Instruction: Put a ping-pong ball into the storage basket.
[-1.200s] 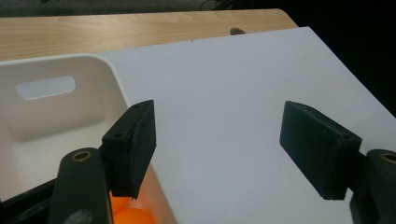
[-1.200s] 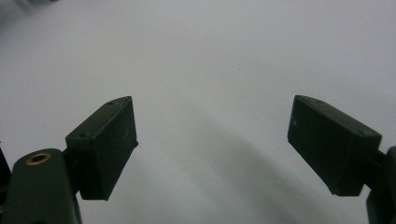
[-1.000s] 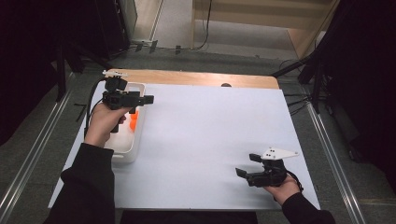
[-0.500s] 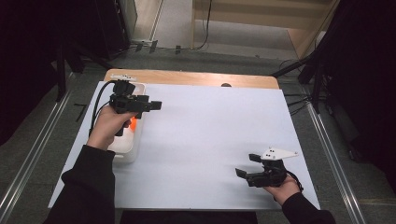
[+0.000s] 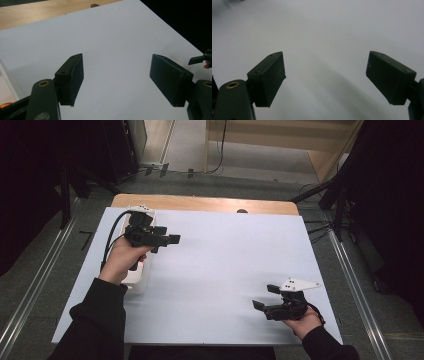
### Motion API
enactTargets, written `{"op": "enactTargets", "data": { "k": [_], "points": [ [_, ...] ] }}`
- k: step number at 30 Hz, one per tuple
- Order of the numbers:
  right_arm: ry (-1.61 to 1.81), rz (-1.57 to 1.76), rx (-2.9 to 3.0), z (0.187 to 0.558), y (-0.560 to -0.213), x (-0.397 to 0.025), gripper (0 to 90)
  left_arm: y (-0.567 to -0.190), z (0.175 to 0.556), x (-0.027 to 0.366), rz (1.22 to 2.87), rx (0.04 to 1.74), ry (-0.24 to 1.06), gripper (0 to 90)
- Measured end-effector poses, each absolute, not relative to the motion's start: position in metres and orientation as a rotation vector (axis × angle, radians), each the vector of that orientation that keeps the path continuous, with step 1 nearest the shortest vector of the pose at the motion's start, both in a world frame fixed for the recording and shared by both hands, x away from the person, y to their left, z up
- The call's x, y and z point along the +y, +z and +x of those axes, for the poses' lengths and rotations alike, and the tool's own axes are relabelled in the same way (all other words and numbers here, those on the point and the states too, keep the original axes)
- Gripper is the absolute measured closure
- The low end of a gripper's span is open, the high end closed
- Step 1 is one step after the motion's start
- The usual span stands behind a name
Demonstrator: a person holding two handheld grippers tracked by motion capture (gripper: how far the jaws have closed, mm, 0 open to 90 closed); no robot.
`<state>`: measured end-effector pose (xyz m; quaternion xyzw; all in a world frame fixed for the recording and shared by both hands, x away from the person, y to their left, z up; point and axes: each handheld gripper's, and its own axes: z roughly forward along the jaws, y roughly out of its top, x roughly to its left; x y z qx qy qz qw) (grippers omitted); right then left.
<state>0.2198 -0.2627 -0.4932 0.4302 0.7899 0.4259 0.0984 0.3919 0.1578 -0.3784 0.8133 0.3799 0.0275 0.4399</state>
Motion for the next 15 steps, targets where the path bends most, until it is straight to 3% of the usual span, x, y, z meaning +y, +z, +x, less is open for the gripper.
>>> {"op": "enactTargets", "data": {
  "k": [15],
  "points": [
    [1.253, 1.273, 2.348, 0.219, -0.493, -0.261, 14.3, -0.378, 0.378, 0.159, 2.022, 0.909, 0.059, 28.0]
  ]
}}
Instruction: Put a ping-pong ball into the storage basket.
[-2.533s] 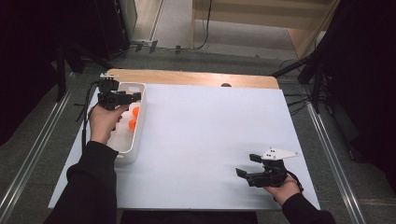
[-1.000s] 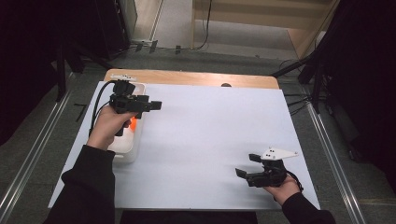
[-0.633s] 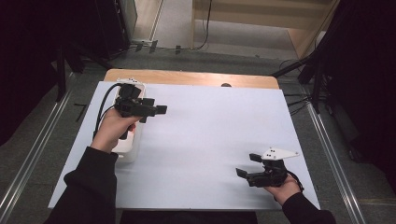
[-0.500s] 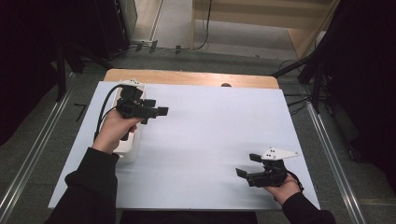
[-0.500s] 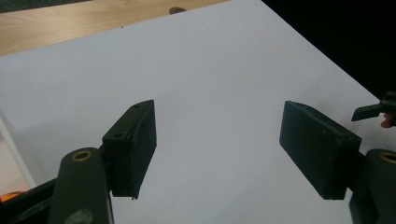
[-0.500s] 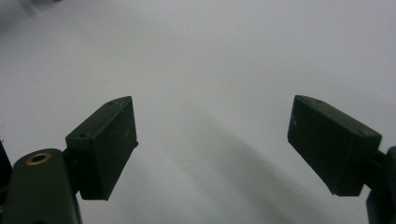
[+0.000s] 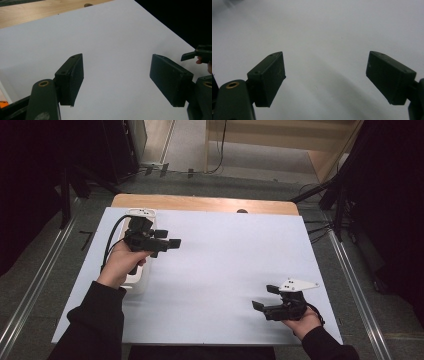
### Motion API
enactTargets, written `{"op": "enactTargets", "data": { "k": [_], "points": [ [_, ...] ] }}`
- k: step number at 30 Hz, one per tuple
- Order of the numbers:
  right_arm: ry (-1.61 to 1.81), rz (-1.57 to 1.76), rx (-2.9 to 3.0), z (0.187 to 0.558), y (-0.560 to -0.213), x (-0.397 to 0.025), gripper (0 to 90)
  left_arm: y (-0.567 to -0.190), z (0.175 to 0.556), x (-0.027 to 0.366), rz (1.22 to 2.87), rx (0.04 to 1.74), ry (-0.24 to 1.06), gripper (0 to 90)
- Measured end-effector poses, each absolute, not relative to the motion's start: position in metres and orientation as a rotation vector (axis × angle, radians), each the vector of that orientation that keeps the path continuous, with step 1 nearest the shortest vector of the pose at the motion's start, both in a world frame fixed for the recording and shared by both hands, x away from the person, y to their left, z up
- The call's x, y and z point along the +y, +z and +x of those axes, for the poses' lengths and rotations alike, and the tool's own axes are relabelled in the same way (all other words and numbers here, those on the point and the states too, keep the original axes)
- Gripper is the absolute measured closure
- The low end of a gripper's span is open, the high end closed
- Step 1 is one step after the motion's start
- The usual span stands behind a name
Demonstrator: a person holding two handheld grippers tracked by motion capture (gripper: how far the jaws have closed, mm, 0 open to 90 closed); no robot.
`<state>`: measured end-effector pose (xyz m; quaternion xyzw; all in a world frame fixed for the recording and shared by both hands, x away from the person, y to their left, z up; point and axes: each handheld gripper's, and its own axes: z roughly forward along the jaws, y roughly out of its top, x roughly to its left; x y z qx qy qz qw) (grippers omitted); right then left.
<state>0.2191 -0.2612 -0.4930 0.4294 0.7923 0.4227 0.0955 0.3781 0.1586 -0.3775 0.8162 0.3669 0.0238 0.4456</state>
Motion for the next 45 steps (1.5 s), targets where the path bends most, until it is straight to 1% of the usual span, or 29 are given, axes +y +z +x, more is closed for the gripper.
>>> {"op": "enactTargets", "data": {
  "k": [15, 45],
  "points": [
    [1.253, 1.278, 2.343, 0.219, -0.493, -0.261, 14.3, -0.383, 0.359, 0.158, 2.066, 0.86, 0.063, 28.0],
    [1.254, 1.281, 2.347, 0.219, -0.493, -0.261, 14.3, -0.397, 0.335, 0.162, 2.069, 0.806, 0.073, 27.9]
  ]
}}
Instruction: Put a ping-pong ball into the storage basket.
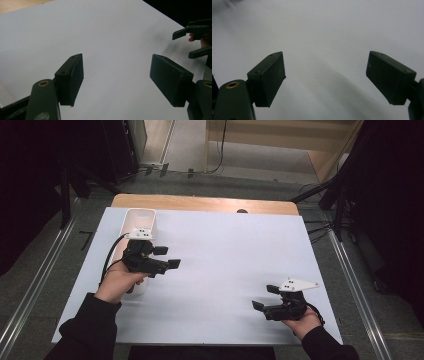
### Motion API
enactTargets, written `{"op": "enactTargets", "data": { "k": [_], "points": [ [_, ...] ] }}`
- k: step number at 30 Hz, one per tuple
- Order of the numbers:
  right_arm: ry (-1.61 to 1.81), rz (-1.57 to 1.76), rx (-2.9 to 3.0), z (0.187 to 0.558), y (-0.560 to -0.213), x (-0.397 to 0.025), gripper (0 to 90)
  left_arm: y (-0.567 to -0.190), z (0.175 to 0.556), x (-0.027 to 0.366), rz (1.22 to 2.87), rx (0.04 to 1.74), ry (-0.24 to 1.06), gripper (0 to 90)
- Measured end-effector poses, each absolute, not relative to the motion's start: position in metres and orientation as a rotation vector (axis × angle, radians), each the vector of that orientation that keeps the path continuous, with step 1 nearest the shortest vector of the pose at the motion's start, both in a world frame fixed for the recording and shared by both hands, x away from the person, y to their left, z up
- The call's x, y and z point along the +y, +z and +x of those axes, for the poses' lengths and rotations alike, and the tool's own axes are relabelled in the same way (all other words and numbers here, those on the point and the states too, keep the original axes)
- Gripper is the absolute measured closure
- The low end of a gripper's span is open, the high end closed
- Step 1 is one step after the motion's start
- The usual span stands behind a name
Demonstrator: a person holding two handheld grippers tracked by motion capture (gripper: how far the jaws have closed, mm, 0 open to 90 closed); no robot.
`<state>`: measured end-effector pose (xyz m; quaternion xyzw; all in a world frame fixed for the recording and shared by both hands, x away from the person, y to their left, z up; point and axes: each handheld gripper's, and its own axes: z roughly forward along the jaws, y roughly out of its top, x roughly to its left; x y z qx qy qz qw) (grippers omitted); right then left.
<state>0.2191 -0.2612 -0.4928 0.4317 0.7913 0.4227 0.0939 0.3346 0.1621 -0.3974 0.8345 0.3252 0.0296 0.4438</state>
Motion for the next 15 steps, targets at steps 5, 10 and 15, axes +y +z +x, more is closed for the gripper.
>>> {"op": "enactTargets", "data": {
  "k": [5, 10, 15],
  "points": [
    [1.255, 1.281, 2.347, 0.219, -0.493, -0.261, 14.3, -0.401, 0.33, 0.161, 2.078, 0.804, 0.078, 27.9],
    [1.252, 1.28, 2.344, 0.219, -0.493, -0.261, 14.3, -0.404, 0.326, 0.16, 2.077, 0.789, 0.084, 27.9],
    [1.252, 1.28, 2.344, 0.219, -0.493, -0.261, 14.3, -0.407, 0.322, 0.161, 2.08, 0.778, 0.092, 27.9]
  ]
}}
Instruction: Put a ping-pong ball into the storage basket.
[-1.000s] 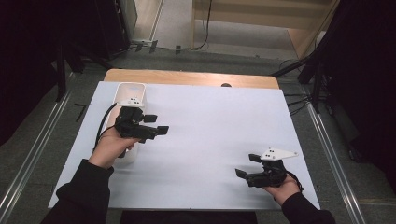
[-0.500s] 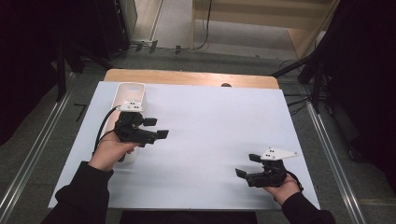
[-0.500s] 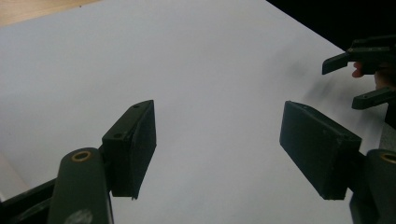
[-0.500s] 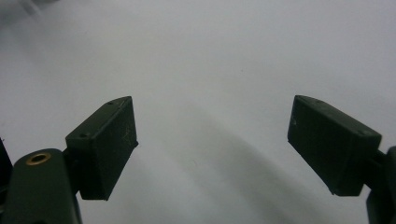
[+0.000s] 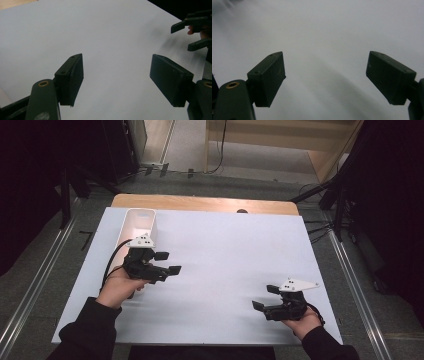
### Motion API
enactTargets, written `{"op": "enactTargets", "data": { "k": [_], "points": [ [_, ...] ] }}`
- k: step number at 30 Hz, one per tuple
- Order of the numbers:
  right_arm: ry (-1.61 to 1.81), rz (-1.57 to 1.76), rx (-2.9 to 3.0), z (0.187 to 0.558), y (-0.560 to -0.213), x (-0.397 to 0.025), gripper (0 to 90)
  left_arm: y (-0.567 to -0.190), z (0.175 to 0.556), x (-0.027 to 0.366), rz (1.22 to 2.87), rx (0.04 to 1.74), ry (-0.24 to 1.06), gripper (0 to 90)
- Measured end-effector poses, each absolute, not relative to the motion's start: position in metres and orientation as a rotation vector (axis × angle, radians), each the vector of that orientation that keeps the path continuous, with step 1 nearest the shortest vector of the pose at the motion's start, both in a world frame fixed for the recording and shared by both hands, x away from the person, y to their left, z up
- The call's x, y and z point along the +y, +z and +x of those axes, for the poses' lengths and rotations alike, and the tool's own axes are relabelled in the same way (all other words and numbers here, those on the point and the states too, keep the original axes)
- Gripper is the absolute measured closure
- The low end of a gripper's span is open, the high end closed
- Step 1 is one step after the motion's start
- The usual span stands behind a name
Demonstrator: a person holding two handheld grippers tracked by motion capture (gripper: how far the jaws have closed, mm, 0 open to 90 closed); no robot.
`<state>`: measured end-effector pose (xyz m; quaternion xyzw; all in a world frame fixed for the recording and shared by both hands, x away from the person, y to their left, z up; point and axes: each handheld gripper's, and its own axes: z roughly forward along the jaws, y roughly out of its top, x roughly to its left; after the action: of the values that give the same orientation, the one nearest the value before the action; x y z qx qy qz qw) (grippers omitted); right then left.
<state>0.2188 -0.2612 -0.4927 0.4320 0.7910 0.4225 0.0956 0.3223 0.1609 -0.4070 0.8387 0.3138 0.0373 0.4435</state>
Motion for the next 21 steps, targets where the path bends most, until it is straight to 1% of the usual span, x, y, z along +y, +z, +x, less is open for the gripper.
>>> {"op": "enactTargets", "data": {
  "k": [21],
  "points": [
    [1.248, 1.278, 2.351, 0.219, -0.493, -0.261, 14.3, -0.425, 0.307, 0.161, 2.133, 0.748, 0.075, 27.9]
  ]
}}
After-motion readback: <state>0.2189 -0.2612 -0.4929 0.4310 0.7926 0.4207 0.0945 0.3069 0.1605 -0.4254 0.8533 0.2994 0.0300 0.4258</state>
